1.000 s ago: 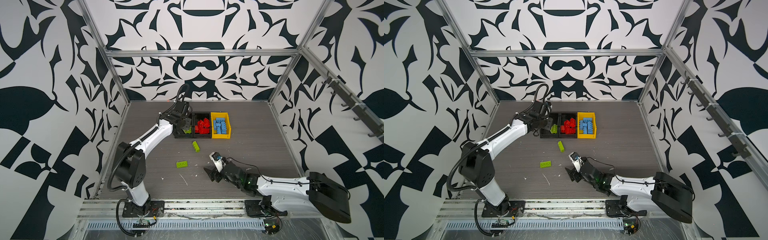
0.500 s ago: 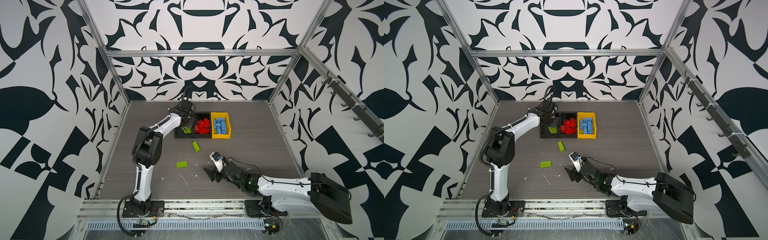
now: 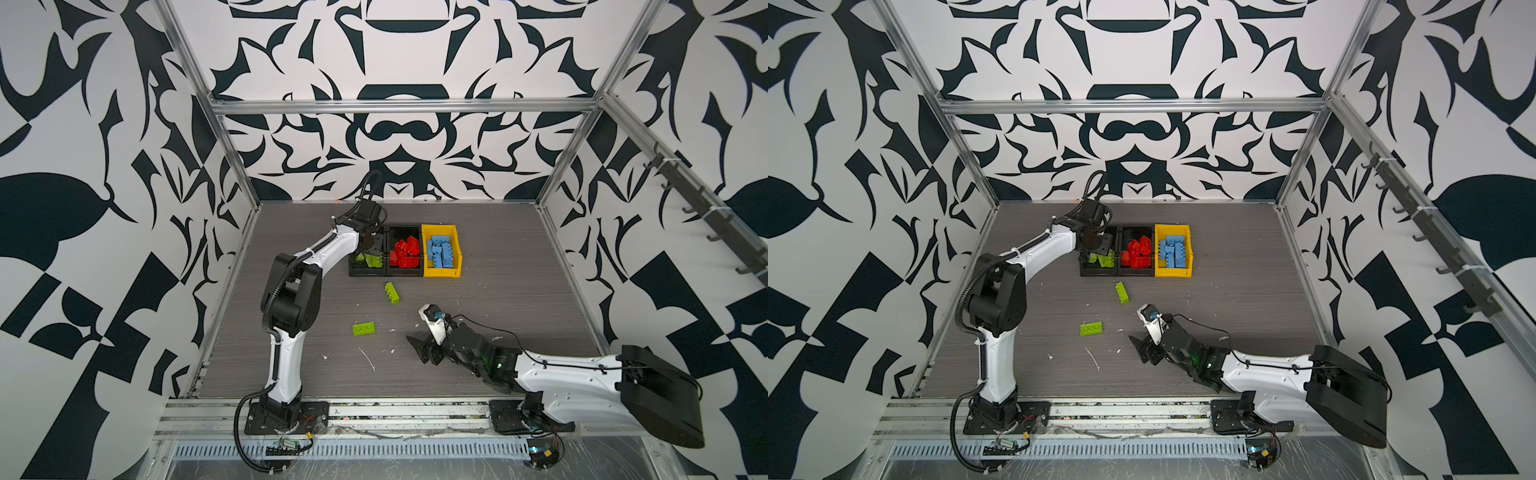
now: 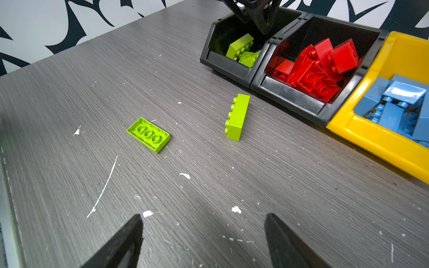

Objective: Sort the legos into containers by color
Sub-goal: 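Move the left gripper down onto the upright lime-green brick near the bins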

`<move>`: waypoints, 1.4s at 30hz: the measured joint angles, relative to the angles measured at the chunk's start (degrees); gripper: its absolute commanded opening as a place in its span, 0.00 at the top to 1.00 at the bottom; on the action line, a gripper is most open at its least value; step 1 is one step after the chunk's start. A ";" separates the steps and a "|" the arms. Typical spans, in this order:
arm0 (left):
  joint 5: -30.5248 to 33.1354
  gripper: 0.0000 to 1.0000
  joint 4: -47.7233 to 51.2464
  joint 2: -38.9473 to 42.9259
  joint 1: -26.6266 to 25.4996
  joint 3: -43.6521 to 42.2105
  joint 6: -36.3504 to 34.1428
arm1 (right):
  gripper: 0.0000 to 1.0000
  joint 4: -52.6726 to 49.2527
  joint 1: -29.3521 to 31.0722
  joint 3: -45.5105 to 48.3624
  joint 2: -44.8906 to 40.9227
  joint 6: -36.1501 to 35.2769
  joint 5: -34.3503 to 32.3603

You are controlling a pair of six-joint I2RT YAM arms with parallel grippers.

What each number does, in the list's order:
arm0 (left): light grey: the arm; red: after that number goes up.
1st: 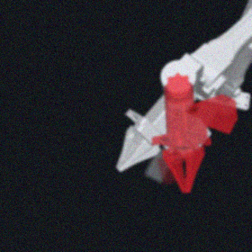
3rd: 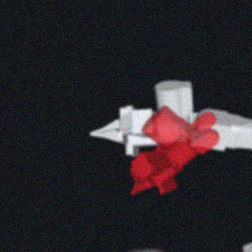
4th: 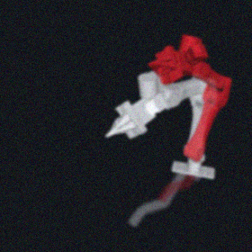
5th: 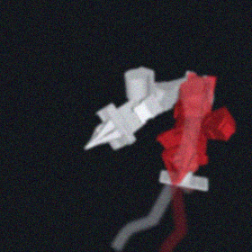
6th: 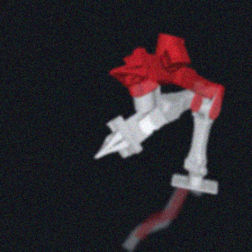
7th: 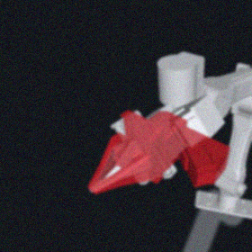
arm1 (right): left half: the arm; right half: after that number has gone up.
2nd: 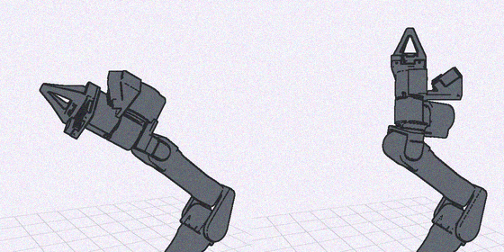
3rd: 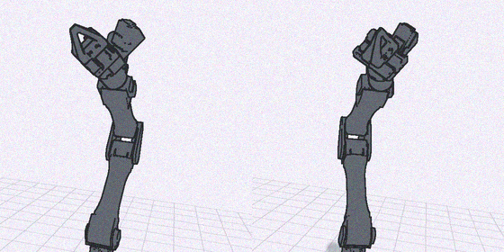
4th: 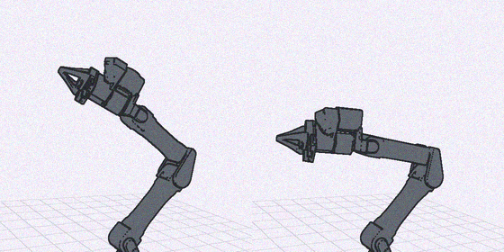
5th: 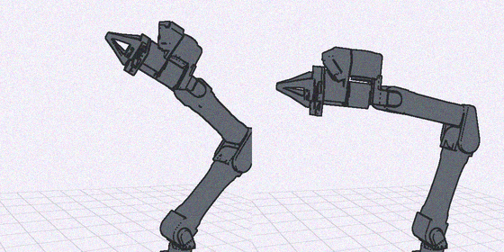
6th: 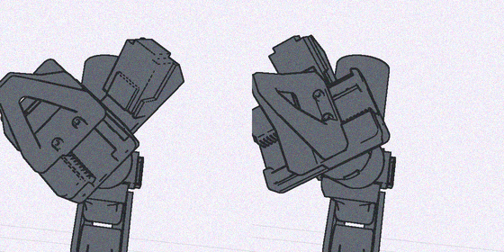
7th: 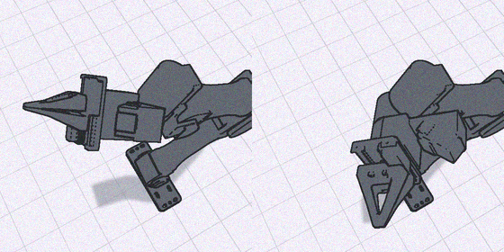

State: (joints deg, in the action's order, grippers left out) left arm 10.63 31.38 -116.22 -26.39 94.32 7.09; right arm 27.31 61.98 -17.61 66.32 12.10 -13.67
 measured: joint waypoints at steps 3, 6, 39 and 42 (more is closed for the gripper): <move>-0.17 0.38 0.17 6.43 -0.74 -5.05 1.55 | 0.16 -0.02 0.00 0.00 0.00 0.00 0.04; -0.20 0.37 -0.28 13.68 -3.21 -11.34 3.52 | 0.16 -0.02 0.00 0.00 -0.02 0.00 0.13; -5.55 0.32 -7.74 11.56 -14.88 -24.87 11.02 | 0.16 -0.35 0.00 0.00 -2.10 -0.22 -1.57; -5.57 0.32 -8.00 9.86 -14.88 -22.93 10.86 | 0.16 -0.42 0.00 0.00 -1.99 -0.24 -1.57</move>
State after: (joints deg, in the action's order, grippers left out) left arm 5.06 23.38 -106.37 -41.28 71.40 17.96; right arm 26.89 61.98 -17.61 64.34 11.86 -15.25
